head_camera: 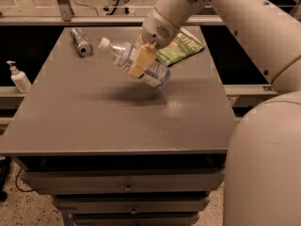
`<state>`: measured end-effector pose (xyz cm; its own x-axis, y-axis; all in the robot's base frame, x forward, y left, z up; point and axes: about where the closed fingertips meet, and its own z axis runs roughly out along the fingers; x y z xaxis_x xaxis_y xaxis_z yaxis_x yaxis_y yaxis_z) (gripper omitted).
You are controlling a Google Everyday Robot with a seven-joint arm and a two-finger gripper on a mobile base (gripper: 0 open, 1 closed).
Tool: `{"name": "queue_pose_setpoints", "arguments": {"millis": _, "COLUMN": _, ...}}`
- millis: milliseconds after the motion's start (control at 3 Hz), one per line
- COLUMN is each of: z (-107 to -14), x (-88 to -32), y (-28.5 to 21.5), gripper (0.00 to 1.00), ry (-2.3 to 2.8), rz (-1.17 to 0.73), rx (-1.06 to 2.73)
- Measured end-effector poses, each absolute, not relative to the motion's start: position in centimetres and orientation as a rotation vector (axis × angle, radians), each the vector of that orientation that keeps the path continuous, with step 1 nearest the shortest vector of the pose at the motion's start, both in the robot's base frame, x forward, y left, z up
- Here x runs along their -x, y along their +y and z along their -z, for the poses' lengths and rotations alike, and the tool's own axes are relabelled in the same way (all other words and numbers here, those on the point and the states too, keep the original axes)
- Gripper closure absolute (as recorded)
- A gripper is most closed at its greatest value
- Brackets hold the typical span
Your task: Knock blue plastic bottle over
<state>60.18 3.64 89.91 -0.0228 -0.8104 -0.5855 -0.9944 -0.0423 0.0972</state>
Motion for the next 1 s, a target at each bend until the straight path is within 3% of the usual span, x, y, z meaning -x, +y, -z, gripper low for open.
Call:
{"name": "queue_pose_setpoints", "arguments": {"millis": 333, "z": -87.4, "x": -56.7, "y": 3.6, "gripper": 0.82, "ry": 1.926, "rz": -0.757, "rx": 2.112}}
{"name": "queue_pose_setpoints", "arguments": {"millis": 1000, "z": -86.8, "x": -53.3, "y": 7.2, "gripper": 0.36, "ry": 1.87, "rz": -0.764, "rx": 2.247}}
